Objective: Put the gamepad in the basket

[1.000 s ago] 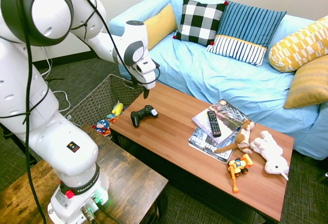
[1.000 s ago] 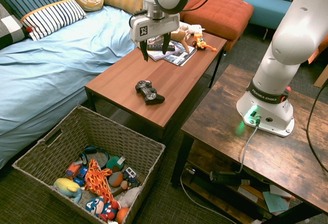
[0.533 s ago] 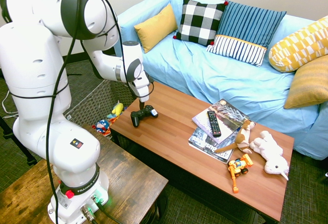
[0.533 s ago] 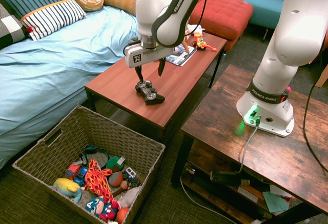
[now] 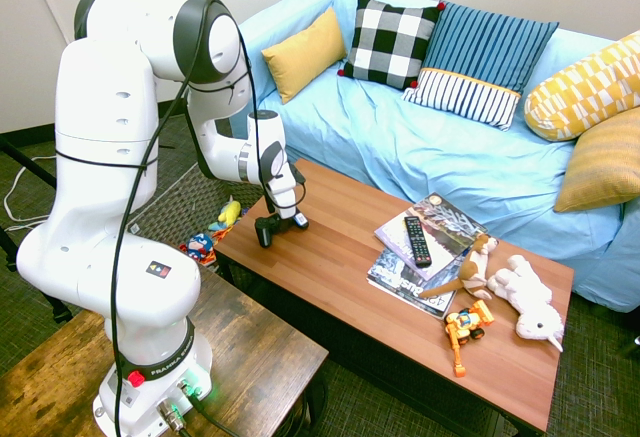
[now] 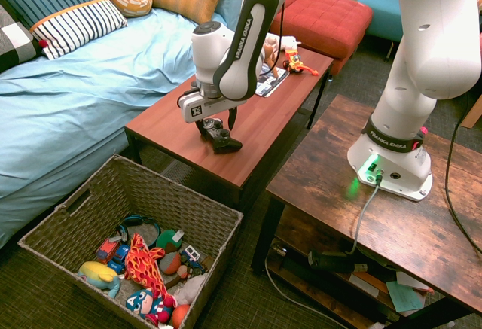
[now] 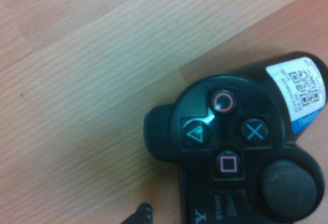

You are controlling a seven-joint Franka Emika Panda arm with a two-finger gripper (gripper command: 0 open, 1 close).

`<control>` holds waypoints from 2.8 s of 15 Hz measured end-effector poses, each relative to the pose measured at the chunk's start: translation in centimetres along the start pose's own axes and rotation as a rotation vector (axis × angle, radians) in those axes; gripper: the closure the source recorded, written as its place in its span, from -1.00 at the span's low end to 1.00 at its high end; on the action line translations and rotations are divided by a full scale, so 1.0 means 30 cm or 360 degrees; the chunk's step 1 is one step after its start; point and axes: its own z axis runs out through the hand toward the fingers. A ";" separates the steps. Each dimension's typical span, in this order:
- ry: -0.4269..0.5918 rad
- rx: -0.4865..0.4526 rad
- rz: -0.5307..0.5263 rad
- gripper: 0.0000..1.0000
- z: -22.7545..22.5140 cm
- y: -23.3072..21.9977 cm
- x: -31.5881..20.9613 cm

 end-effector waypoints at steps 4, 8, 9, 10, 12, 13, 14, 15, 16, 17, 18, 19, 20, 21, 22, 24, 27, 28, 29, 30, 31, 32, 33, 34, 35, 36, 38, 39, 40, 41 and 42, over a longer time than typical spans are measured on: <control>-0.0008 0.0004 0.0022 1.00 0.045 0.000 -0.004; -0.0028 0.0033 0.0017 1.00 0.049 0.003 -0.004; -0.0032 0.0041 0.0010 1.00 0.051 0.007 -0.003; -0.0035 0.0050 0.0008 1.00 0.053 0.011 -0.001; -0.0041 0.0075 -0.0002 1.00 0.055 0.026 0.004; -0.0043 0.0077 -0.0011 1.00 0.056 0.039 0.008; -0.0043 0.0080 -0.0021 1.00 0.055 0.061 0.011; -0.0042 0.0087 -0.0038 1.00 0.043 0.091 0.011; -0.0036 0.0101 -0.0060 1.00 0.016 0.119 0.004; -0.0027 0.0125 -0.0093 1.00 -0.030 0.140 -0.019; -0.0016 0.0165 -0.0148 1.00 -0.093 0.150 -0.066; -0.0006 0.0189 -0.0209 1.00 -0.157 0.150 -0.132; 0.0008 0.0206 -0.0264 1.00 -0.216 0.142 -0.205; 0.0033 0.0219 -0.0316 1.00 -0.268 0.125 -0.284; 0.0057 0.0228 -0.0356 1.00 -0.310 0.097 -0.362; 0.0062 0.0236 -0.0437 1.00 -0.360 0.029 -0.517; 0.0045 0.0248 -0.0608 1.00 -0.320 -0.040 -0.755; 0.0043 0.0247 -0.0658 1.00 -0.286 -0.056 -0.820; 0.0044 0.0238 -0.0696 1.00 -0.242 -0.072 -0.873; 0.0048 0.0224 -0.0723 1.00 -0.190 -0.089 -0.917; 0.0054 0.0207 -0.0736 1.00 -0.096 -0.148 -0.977; 0.0063 0.0193 -0.0735 1.00 -0.097 -0.154 -0.984; 0.0078 0.0175 -0.0742 1.00 -0.091 -0.165 -1.000; 0.0088 0.0163 -0.0747 1.00 -0.075 -0.176 -1.026; 0.0088 0.0161 -0.0746 1.00 -0.052 -0.188 -1.049; 0.0087 0.0157 -0.0740 1.00 -0.018 -0.201 -1.066; 0.0089 0.0141 -0.0677 1.00 0.087 -0.233 -1.094; 0.0083 0.0125 -0.0653 1.00 0.158 -0.243 -1.115; 0.0072 0.0107 -0.0638 1.00 0.236 -0.249 -1.141; 0.0058 0.0089 -0.0624 1.00 0.318 -0.252 -1.165; 0.0039 0.0078 -0.0616 1.00 0.393 -0.257 -1.186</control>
